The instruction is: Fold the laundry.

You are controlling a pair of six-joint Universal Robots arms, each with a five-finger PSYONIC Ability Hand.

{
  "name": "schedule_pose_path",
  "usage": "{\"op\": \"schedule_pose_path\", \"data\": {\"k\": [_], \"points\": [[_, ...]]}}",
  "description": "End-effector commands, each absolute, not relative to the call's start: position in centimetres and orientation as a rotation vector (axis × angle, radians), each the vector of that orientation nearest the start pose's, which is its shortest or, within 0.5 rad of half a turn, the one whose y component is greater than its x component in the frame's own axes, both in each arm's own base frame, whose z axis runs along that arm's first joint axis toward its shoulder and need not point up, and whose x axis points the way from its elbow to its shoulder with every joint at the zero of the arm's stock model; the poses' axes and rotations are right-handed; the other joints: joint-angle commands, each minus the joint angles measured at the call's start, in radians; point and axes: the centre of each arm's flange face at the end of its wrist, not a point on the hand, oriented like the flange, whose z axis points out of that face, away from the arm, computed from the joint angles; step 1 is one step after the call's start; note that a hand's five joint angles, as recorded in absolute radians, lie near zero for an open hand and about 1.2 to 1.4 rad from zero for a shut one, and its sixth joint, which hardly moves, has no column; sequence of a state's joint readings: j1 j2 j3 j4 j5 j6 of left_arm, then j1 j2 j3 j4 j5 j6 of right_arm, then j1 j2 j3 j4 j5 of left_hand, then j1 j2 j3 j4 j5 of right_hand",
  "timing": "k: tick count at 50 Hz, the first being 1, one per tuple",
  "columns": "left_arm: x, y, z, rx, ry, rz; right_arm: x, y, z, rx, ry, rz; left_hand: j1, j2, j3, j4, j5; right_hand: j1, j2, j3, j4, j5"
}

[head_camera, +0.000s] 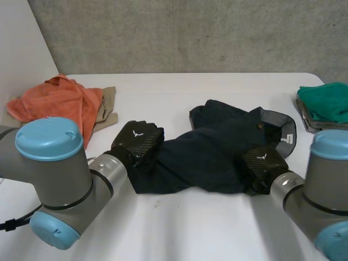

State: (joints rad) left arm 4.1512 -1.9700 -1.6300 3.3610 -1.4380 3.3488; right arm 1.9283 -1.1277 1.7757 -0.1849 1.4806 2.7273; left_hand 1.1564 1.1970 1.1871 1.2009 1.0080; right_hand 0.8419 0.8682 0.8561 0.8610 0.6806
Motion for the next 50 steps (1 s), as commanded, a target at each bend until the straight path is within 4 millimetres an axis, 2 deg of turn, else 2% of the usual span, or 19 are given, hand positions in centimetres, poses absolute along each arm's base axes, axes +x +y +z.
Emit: {"op": "schedule_pose_path", "data": {"k": [1,3,4,8,12,15,19,22,27,30,33,35,37,39,40,41,44,47,50], "points": [[-30.8,-22.1,19.7,1.152,2.449,-2.165,24.4,-26.6,15.2,-1.074,2.327,-1.922,0.24,0.199,0.209,0.195,0.214,0.554,0.528,0.54,0.535,0.541],[-30.7,-21.8,20.9,1.146,2.422,-2.205,24.4,-26.5,18.9,-1.03,2.223,-2.071,0.24,0.199,0.209,0.195,0.214,0.554,0.528,0.54,0.535,0.541],[-30.6,-21.7,21.5,1.142,2.409,-2.222,24.3,-26.0,22.6,-0.999,2.117,-2.193,0.24,0.199,0.209,0.195,0.214,0.554,0.528,0.54,0.535,0.541],[-29.7,-20.5,26.4,1.133,2.275,-2.339,24.0,-24.3,29.1,-1.015,1.969,-2.31,0.24,0.199,0.209,0.195,0.214,0.554,0.528,0.54,0.535,0.541],[-28.4,-19.4,30.1,1.155,2.151,-2.361,24.0,-23.4,32.4,-1.111,1.98,-2.212,0.24,0.199,0.209,0.195,0.214,0.554,0.528,0.54,0.535,0.541],[-27.6,-18.7,31.8,1.18,2.095,-2.338,23.5,-22.9,34.9,-1.144,2.016,-2.146,0.24,0.199,0.209,0.195,0.214,0.554,0.528,0.54,0.535,0.541],[-27.1,-17.9,32.5,1.247,2.08,-2.251,22.8,-22.4,36.8,-1.198,2.077,-2.083,0.24,0.199,0.209,0.195,0.214,0.554,0.528,0.54,0.535,0.541],[-27.1,-17.8,31.8,1.291,2.096,-2.182,22.9,-22.8,36.4,-1.268,2.114,-2.038,0.24,0.199,0.209,0.195,0.214,0.554,0.528,0.54,0.535,0.541],[-28.1,-19.8,28.1,1.354,2.19,-2.028,23.7,-25.9,31.9,-1.397,2.236,-1.865,0.24,0.199,0.209,0.195,0.214,0.554,0.528,0.54,0.535,0.541],[-29.7,-22.6,25.3,1.394,2.203,-1.963,24.5,-27.2,28.8,-1.452,2.287,-1.744,0.24,0.199,0.209,0.195,0.214,0.554,0.528,0.54,0.535,0.541],[-30.6,-24.9,24.8,1.37,2.147,-2.0,25.0,-29.8,26.9,-1.419,2.325,-1.764,0.24,0.199,0.209,0.195,0.214,0.554,0.528,0.54,0.535,0.541],[-31.4,-27.9,25.5,1.301,2.027,-2.106,25.4,-31.6,26.7,-1.375,2.308,-1.864,0.24,0.199,0.209,0.195,0.214,0.554,0.528,0.54,0.535,0.541],[-31.9,-30.1,26.6,1.227,1.918,-2.21,26.1,-34.1,27.8,-1.267,2.223,-2.102,0.24,0.199,0.209,0.195,0.214,0.554,0.528,0.54,0.535,0.541],[-32.6,-32.5,29.4,1.113,1.716,-2.393,27.0,-35.5,29.7,-1.152,2.098,-2.31,0.24,0.199,0.209,0.195,0.214,0.554,0.528,0.54,0.535,0.541],[-32.8,-33.1,30.4,1.076,1.647,-2.45,27.6,-36.7,32.2,-1.005,1.928,-2.523,0.24,0.199,0.209,0.195,0.214,0.554,0.528,0.54,0.535,0.541],[-33.1,-34.0,33.0,0.98,1.472,-2.584,28.1,-37.0,33.7,-0.921,1.808,-2.63,0.24,0.199,0.209,0.195,0.214,0.554,0.528,0.54,0.535,0.541],[-33.1,-34.8,37.6,0.78,1.113,-2.793,28.8,-37.6,38.2,-0.678,1.383,-2.906,0.24,0.199,0.209,0.195,0.214,0.554,0.528,0.54,0.535,0.541],[-33.0,-34.6,39.9,0.671,0.901,-2.885,29.1,-36.9,42.0,-0.502,0.985,-3.056,0.24,0.199,0.209,0.195,0.214,0.554,0.528,0.54,0.535,0.541],[-32.9,-33.7,41.5,0.612,0.793,-2.932,29.1,-36.6,42.8,-0.458,0.87,-3.088,0.24,0.199,0.209,0.195,0.214,0.554,0.528,0.54,0.535,0.541]]}}
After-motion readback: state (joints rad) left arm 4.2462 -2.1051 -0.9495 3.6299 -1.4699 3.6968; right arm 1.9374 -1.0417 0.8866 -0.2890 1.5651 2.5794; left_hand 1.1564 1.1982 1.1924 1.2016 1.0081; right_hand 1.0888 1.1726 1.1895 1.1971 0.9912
